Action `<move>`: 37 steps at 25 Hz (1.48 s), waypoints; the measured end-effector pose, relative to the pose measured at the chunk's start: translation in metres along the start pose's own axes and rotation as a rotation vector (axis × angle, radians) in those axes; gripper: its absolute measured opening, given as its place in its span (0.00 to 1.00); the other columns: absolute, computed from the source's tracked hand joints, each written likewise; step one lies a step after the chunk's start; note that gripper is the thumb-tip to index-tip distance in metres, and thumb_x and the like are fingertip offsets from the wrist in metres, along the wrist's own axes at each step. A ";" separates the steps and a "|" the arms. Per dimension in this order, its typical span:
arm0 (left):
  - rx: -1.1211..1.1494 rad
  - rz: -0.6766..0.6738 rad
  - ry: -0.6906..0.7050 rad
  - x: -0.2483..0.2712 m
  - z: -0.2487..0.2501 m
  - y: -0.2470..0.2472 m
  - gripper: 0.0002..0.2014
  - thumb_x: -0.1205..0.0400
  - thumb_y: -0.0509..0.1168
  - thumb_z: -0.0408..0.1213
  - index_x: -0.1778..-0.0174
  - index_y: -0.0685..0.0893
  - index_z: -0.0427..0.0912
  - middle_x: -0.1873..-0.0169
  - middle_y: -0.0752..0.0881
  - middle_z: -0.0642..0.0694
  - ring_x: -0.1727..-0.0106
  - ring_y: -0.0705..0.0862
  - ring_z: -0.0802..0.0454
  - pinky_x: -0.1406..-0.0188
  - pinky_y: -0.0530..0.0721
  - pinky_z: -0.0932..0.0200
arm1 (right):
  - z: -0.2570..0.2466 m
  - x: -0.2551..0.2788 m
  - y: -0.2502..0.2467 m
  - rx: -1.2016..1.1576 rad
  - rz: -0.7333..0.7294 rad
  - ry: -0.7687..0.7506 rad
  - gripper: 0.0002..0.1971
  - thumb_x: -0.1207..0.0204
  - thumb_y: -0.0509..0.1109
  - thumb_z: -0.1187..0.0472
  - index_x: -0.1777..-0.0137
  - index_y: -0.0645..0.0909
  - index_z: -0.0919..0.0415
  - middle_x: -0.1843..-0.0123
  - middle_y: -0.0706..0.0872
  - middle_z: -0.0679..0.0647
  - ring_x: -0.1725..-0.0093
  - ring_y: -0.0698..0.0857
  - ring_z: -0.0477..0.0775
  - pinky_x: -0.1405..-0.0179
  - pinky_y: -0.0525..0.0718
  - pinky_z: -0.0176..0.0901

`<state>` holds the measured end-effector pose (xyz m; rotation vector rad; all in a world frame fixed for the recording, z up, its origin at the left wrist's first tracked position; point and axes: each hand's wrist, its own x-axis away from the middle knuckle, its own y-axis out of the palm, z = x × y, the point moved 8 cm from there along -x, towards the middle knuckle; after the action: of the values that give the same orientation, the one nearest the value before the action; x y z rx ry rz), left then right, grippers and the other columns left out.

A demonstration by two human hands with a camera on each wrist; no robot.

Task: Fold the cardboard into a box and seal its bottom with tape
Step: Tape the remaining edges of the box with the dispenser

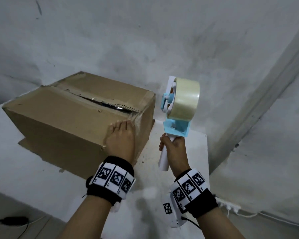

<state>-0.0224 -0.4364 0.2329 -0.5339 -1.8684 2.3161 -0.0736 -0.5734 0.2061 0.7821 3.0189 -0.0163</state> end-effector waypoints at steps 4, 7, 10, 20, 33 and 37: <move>-0.067 -0.074 -0.203 -0.035 0.020 0.016 0.26 0.14 0.41 0.33 0.20 0.44 0.33 0.18 0.48 0.37 0.17 0.45 0.42 0.18 0.46 0.47 | 0.010 -0.031 -0.008 -0.025 -0.117 -0.012 0.12 0.25 0.61 0.76 0.66 0.72 0.61 0.73 0.73 0.56 0.77 0.74 0.44 0.70 0.74 0.39; -0.090 -0.020 -0.247 -0.065 0.033 0.027 0.27 0.15 0.43 0.31 0.19 0.43 0.38 0.17 0.47 0.42 0.17 0.43 0.44 0.18 0.41 0.49 | 0.024 -0.049 -0.019 -0.020 -0.195 0.033 0.12 0.25 0.62 0.76 0.65 0.73 0.59 0.73 0.75 0.55 0.75 0.75 0.47 0.67 0.74 0.43; -0.063 0.067 -0.276 -0.077 0.033 0.027 0.31 0.17 0.53 0.28 0.19 0.48 0.40 0.18 0.54 0.43 0.17 0.52 0.47 0.17 0.45 0.54 | 0.039 -0.064 -0.028 -0.005 -0.262 0.063 0.13 0.24 0.62 0.74 0.65 0.73 0.57 0.72 0.75 0.54 0.73 0.75 0.49 0.63 0.74 0.44; 0.063 -0.017 -0.166 -0.144 0.048 0.028 0.25 0.17 0.49 0.24 0.22 0.62 0.38 0.21 0.63 0.42 0.19 0.59 0.46 0.22 0.58 0.52 | 0.066 -0.105 -0.036 -0.085 -0.266 0.131 0.04 0.36 0.64 0.63 0.69 0.73 0.58 0.75 0.75 0.52 0.72 0.76 0.52 0.63 0.74 0.45; -0.040 0.024 -0.154 -0.225 0.053 0.049 0.18 0.17 0.53 0.34 0.32 0.71 0.34 0.32 0.72 0.34 0.30 0.68 0.37 0.30 0.63 0.45 | 0.075 -0.154 -0.043 -0.116 -0.234 0.150 0.08 0.27 0.64 0.71 0.62 0.73 0.58 0.73 0.75 0.53 0.74 0.75 0.47 0.69 0.76 0.37; -0.025 -0.002 -0.098 -0.229 0.054 0.053 0.14 0.17 0.55 0.36 0.37 0.75 0.37 0.35 0.75 0.36 0.30 0.69 0.38 0.26 0.63 0.45 | 0.068 -0.160 -0.038 -0.126 -0.234 0.105 0.02 0.36 0.64 0.63 0.67 0.73 0.58 0.79 0.75 0.48 0.78 0.74 0.45 0.72 0.75 0.34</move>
<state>0.1792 -0.5693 0.2362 -0.4288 -1.9420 2.3609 0.0494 -0.6855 0.1427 0.4305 3.1533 0.2145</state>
